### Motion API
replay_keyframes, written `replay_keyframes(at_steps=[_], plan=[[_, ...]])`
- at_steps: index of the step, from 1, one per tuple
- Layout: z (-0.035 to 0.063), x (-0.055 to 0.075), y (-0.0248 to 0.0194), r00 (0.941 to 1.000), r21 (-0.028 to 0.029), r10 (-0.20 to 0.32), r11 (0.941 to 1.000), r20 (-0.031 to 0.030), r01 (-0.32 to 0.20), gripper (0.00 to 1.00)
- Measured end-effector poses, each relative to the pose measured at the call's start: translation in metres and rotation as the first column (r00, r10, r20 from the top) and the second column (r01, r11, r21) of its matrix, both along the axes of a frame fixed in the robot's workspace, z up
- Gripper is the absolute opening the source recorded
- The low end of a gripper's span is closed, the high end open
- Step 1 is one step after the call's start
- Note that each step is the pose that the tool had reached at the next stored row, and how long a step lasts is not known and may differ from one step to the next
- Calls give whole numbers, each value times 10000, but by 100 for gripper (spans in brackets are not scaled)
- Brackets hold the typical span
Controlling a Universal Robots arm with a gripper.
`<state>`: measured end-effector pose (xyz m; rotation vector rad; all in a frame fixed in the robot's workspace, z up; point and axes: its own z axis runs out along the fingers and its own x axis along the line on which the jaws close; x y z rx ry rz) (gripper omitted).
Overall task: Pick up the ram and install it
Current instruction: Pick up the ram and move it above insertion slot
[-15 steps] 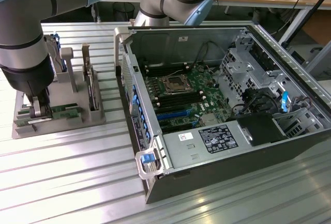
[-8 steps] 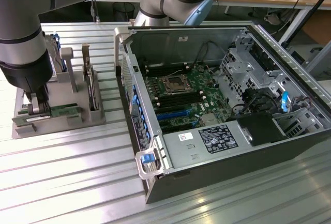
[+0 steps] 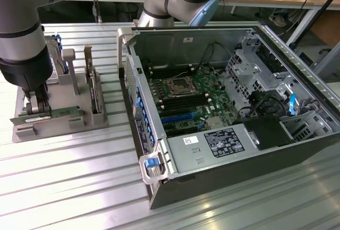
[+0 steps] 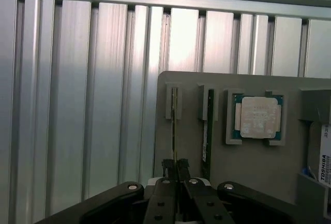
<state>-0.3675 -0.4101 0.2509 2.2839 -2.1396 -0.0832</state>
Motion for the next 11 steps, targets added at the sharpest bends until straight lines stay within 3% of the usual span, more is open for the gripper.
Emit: replay_keyframes(at_steps=[11], plan=[[169,0,0,10000,1,0,10000,0,0,12]])
